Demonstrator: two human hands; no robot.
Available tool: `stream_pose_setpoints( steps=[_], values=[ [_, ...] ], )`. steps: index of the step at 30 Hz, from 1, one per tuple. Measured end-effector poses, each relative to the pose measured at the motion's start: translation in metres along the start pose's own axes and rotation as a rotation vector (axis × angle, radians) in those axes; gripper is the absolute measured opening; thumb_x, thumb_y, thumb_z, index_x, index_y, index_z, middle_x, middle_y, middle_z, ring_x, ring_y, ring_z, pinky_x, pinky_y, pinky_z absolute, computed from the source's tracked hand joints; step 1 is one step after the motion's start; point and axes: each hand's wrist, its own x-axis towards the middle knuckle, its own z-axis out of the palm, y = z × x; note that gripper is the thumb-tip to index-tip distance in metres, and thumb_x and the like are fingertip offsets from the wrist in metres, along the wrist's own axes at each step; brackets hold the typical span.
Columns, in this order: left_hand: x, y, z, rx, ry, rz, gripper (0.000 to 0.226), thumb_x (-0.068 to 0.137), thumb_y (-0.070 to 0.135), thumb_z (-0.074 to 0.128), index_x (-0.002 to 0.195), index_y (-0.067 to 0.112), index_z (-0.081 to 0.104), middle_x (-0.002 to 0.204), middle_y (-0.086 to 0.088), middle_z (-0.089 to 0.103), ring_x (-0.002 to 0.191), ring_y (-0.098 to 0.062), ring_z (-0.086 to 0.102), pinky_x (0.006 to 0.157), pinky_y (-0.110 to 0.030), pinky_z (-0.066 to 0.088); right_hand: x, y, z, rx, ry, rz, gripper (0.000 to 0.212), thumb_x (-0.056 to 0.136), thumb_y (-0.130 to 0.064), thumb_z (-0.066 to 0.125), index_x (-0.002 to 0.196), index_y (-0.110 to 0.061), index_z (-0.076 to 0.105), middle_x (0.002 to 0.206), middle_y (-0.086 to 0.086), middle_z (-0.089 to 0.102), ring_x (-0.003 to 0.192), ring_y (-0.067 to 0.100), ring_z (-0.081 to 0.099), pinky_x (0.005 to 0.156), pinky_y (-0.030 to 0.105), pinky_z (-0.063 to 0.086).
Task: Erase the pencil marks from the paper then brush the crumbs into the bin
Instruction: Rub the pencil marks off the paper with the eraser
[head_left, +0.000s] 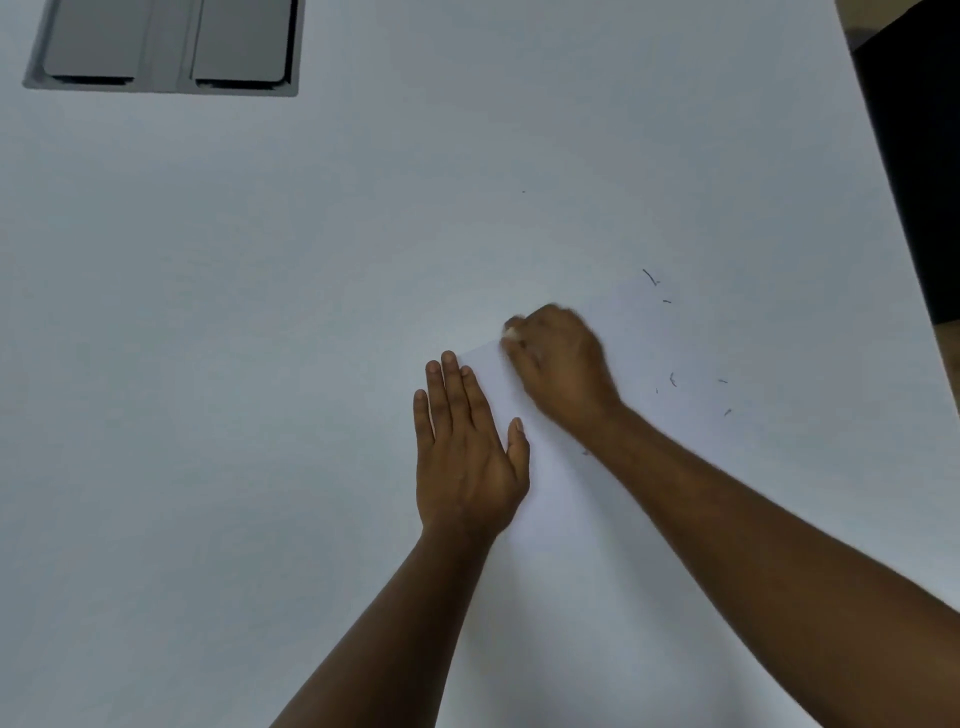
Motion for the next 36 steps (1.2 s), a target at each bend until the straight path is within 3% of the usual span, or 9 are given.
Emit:
stream_pose_setpoints(
  steps=[3,7,10,16,20,25,30,33,36],
  values=[
    [-0.001,0.000,0.000,0.002,0.013,0.011,0.078,0.104,0.047,0.034,0.160,-0.003,0.013,0.169,-0.022,0.008,0.158,-0.033,0.004,0.129,-0.048,0.008,-0.012,-0.007,0.004,0.045,-0.076,-0.163,0.021,0.094,-0.017,0.057,0.096,-0.003,0.073,0.085,0.012,0.065,0.074,0.028,0.061,0.068,0.036,0.050],
    [0.000,0.001,0.000,0.020,-0.013,0.007,0.077,0.104,0.046,0.029,0.161,-0.002,0.011,0.170,-0.019,0.005,0.159,-0.031,0.000,0.128,-0.048,0.004,0.014,0.030,-0.006,-0.174,0.095,-0.043,0.021,0.094,-0.016,0.053,0.091,-0.005,0.070,0.081,0.012,0.061,0.069,0.033,0.057,0.064,0.040,0.047],
    [0.000,0.001,-0.001,0.009,-0.019,-0.003,0.077,0.103,0.048,0.027,0.161,0.000,0.010,0.171,-0.017,0.003,0.159,-0.029,-0.002,0.128,-0.047,0.002,0.012,0.031,-0.009,-0.097,0.133,0.001,0.020,0.093,-0.016,0.055,0.094,-0.005,0.072,0.082,0.011,0.061,0.072,0.029,0.057,0.066,0.037,0.049],
    [0.000,0.000,0.001,0.020,-0.002,0.008,0.077,0.104,0.049,0.031,0.161,0.000,0.014,0.170,-0.018,0.008,0.159,-0.030,0.002,0.128,-0.050,0.008,-0.013,0.004,0.004,-0.003,-0.058,-0.159,0.021,0.095,-0.014,0.054,0.091,-0.002,0.071,0.080,0.013,0.062,0.071,0.029,0.059,0.065,0.039,0.050],
    [-0.001,-0.001,0.000,0.012,-0.027,0.010,0.077,0.104,0.048,0.026,0.161,0.000,0.008,0.171,-0.017,0.001,0.159,-0.029,-0.004,0.128,-0.050,0.005,0.017,0.042,-0.011,-0.105,0.092,0.022,0.019,0.093,-0.016,0.054,0.090,-0.005,0.070,0.078,0.012,0.057,0.068,0.031,0.055,0.064,0.040,0.049],
    [-0.002,-0.004,-0.009,-0.150,0.013,0.016,0.072,0.106,0.044,0.025,0.162,0.002,0.008,0.171,-0.015,0.000,0.159,-0.026,-0.006,0.129,-0.048,0.005,0.004,0.031,-0.026,0.074,0.018,0.116,0.023,0.098,-0.023,0.057,0.103,-0.007,0.072,0.078,0.007,0.060,0.074,0.020,0.058,0.069,0.027,0.046],
    [-0.040,-0.028,-0.023,-0.186,0.016,0.179,0.064,0.107,0.037,0.030,0.162,0.006,0.017,0.171,-0.012,0.011,0.159,-0.026,0.005,0.129,-0.046,0.009,-0.020,0.006,-0.028,0.212,-0.121,-0.005,0.026,0.097,-0.025,0.063,0.116,-0.009,0.071,0.088,0.002,0.067,0.078,0.012,0.061,0.076,0.022,0.048],
    [-0.072,-0.041,-0.021,-0.070,-0.024,0.366,0.061,0.108,0.038,0.032,0.160,0.005,0.027,0.169,-0.013,0.019,0.158,-0.027,0.014,0.126,-0.048,0.021,-0.030,-0.002,-0.023,0.251,-0.232,-0.172,0.017,0.096,-0.024,0.064,0.105,-0.012,0.073,0.087,0.000,0.067,0.079,0.014,0.062,0.075,0.031,0.052],
    [-0.083,-0.046,-0.015,0.009,-0.043,0.429,0.061,0.109,0.041,0.032,0.158,0.004,0.032,0.168,-0.013,0.024,0.157,-0.028,0.018,0.124,-0.047,0.028,-0.041,-0.003,-0.015,0.210,-0.319,-0.362,0.017,0.098,-0.022,0.060,0.101,-0.010,0.072,0.091,0.002,0.067,0.083,0.019,0.060,0.075,0.036,0.052]
  ],
)
